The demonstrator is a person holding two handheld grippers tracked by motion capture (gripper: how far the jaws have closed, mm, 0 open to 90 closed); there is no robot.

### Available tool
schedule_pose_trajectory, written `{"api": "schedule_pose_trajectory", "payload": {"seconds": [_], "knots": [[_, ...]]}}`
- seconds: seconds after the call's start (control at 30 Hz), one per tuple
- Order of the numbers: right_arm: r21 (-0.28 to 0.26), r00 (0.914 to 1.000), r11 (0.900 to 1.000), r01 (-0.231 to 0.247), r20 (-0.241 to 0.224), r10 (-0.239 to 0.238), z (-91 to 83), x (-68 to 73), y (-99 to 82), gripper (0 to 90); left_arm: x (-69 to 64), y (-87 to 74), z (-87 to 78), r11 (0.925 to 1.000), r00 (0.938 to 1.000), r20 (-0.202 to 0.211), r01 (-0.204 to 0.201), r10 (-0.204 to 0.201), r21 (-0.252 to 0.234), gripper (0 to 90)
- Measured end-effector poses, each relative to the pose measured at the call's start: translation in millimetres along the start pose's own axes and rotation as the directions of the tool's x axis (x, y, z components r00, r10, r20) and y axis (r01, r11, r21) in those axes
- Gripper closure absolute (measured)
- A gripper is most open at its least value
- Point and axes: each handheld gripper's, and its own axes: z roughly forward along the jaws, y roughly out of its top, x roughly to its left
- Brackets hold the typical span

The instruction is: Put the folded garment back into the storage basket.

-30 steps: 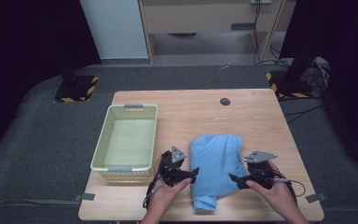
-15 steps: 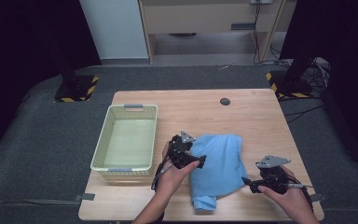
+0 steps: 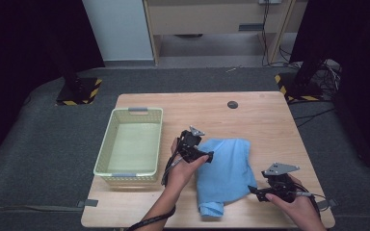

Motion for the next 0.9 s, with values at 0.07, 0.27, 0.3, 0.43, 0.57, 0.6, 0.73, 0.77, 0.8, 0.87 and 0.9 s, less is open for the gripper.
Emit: {"api": "schedule_pose_trajectory", "payload": {"seconds": [0.07, 0.27, 0.3, 0.43, 0.57, 0.6, 0.73, 0.77, 0.8, 0.87, 0.9], "knots": [[-0.001, 1.0000, 1.0000, -0.001, -0.001, 0.001, 0.3, 0.0, -0.4, 19.6, 1.6, -2.5, 4.6, 0.9999, 1.0000, -0.001, 0.008, -0.008, 0.007, 6.1], [0.002, 0.9996, 0.9996, -0.028, -0.010, 0.028, 2.9, -2.0, -2.5, 18.7, 9.1, -8.9, 14.6, 0.9991, 0.9992, -0.002, 0.041, -0.041, 0.007, 6.6], [0.005, 0.9995, 0.9996, -0.029, -0.012, 0.029, 3.9, -2.2, -3.0, 18.4, 10.7, -9.1, 14.7, 0.9990, 0.9990, -0.004, 0.045, -0.045, 0.003, 6.7], [0.021, 0.9990, 0.9990, -0.039, -0.020, 0.039, 8.8, -2.1, -4.7, 17.2, 16.3, -8.5, 14.6, 0.9980, 0.9980, -0.005, 0.063, -0.063, -0.006, 6.8], [0.034, 0.9987, 0.9984, -0.045, -0.021, 0.046, 14.0, -2.9, -6.1, 16.4, 20.1, -8.1, 14.0, 0.9971, 0.9971, 0.001, 0.076, -0.076, -0.007, 6.7], [0.035, 0.9986, 0.9983, -0.046, -0.022, 0.047, 14.6, -3.0, -6.1, 16.2, 20.4, -8.2, 14.0, 0.9970, 0.9970, 0.001, 0.077, -0.077, -0.007, 6.7], [0.033, 0.9982, 0.9983, -0.048, -0.034, 0.049, 17.1, -1.8, -5.7, 16.1, 22.0, -8.7, 15.4, 0.9974, 0.9974, 0.004, 0.072, -0.072, -0.002, 6.7], [0.033, 0.9981, 0.9983, -0.048, -0.037, 0.049, 18.3, -1.5, -5.6, 16.1, 22.5, -8.8, 15.9, 0.9971, 0.9971, 0.004, 0.076, -0.076, -0.003, 6.7], [0.039, 0.9980, 0.9981, -0.047, -0.040, 0.048, 19.5, -1.2, -5.5, 16.1, 23.1, -8.6, 16.3, 0.9969, 0.9969, 0.004, 0.078, -0.078, -0.005, 6.7], [0.048, 0.9981, 0.9980, -0.042, -0.042, 0.044, 22.5, -0.5, -4.9, 16.2, 23.7, -7.8, 16.6, 0.9968, 0.9968, 0.005, 0.079, -0.079, -0.008, 6.7], [0.053, 0.9981, 0.9979, -0.039, -0.045, 0.041, 24.2, -0.3, -4.5, 16.3, 23.8, -7.2, 16.7, 0.9969, 0.9969, 0.005, 0.078, -0.078, -0.010, 6.7]]}}
